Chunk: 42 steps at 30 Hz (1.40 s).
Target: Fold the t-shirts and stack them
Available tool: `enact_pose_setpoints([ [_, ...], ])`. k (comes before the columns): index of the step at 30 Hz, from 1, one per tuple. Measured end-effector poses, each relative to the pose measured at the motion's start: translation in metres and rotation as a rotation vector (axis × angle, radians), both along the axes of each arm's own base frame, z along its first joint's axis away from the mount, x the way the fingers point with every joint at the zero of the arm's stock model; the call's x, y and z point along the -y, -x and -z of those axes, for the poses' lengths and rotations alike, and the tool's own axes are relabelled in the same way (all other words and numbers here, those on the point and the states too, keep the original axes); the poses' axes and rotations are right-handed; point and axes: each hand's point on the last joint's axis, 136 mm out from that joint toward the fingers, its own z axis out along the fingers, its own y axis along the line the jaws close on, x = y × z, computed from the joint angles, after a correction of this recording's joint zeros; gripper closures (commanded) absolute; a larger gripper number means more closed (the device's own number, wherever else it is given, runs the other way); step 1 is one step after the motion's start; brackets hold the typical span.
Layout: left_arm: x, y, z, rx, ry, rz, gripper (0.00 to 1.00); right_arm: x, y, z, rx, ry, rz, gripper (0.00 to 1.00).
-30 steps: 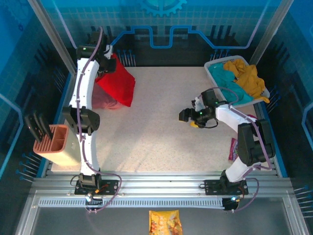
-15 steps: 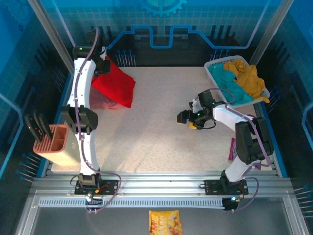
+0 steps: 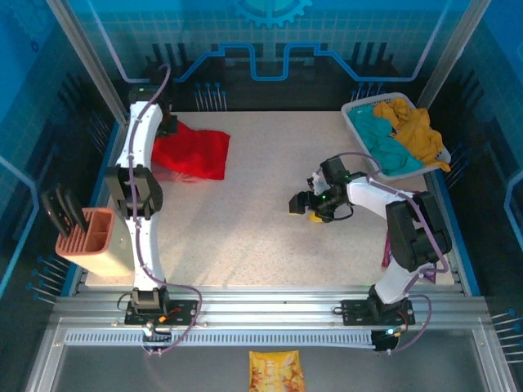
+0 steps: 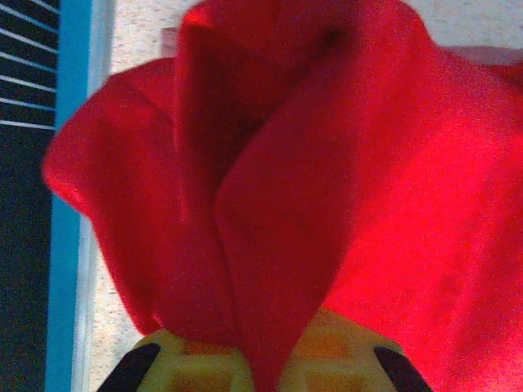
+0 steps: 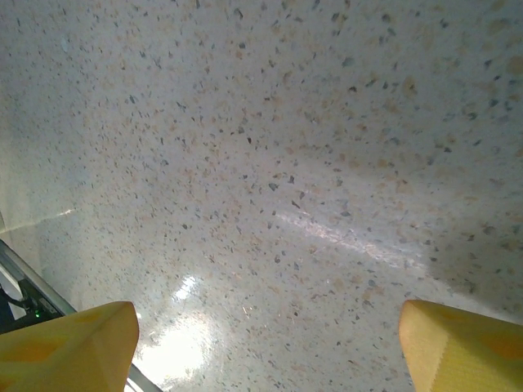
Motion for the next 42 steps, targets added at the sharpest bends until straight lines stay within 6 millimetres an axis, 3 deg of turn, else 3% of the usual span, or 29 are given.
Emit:
enact_pose_setpoints([
  [6, -0.027, -0.002, 0.003, 0.013, -0.035, -0.053, 1.00, -0.008, 0.006, 0.004, -0.015, 0.005, -0.024, 0.16],
  [18, -0.041, -0.011, 0.015, 0.024, -0.077, -0.079, 0.98, -0.026, 0.018, 0.014, -0.041, 0.035, -0.078, 0.17],
  [21, -0.048, -0.011, 0.025, 0.007, -0.088, -0.096, 0.84, -0.028, 0.019, 0.014, -0.039, 0.038, -0.083, 0.17],
  [22, -0.051, -0.010, 0.028, -0.003, -0.089, -0.102, 0.71, -0.028, 0.019, 0.014, -0.039, 0.038, -0.084, 0.17],
  [23, -0.055, -0.008, 0.033, -0.011, -0.088, -0.119, 0.50, -0.029, 0.019, 0.014, -0.039, 0.038, -0.086, 0.17],
  [24, -0.061, -0.006, 0.038, -0.024, -0.093, -0.134, 0.39, -0.029, 0.020, 0.014, -0.039, 0.038, -0.088, 0.17],
  [29, -0.089, 0.004, 0.053, -0.054, -0.089, -0.216, 0.27, -0.030, 0.020, 0.014, -0.038, 0.041, -0.089, 0.17],
  [33, -0.091, 0.005, 0.048, -0.041, -0.087, -0.230, 0.21, -0.030, 0.020, 0.014, -0.038, 0.042, -0.090, 0.17],
  [37, -0.070, -0.001, 0.033, -0.011, -0.090, -0.186, 0.12, -0.029, 0.020, 0.012, -0.029, 0.046, -0.089, 0.15],
  [42, -0.021, -0.009, -0.011, 0.082, -0.074, -0.095, 0.01, -0.028, 0.020, 0.005, -0.005, 0.054, -0.089, 0.09],
])
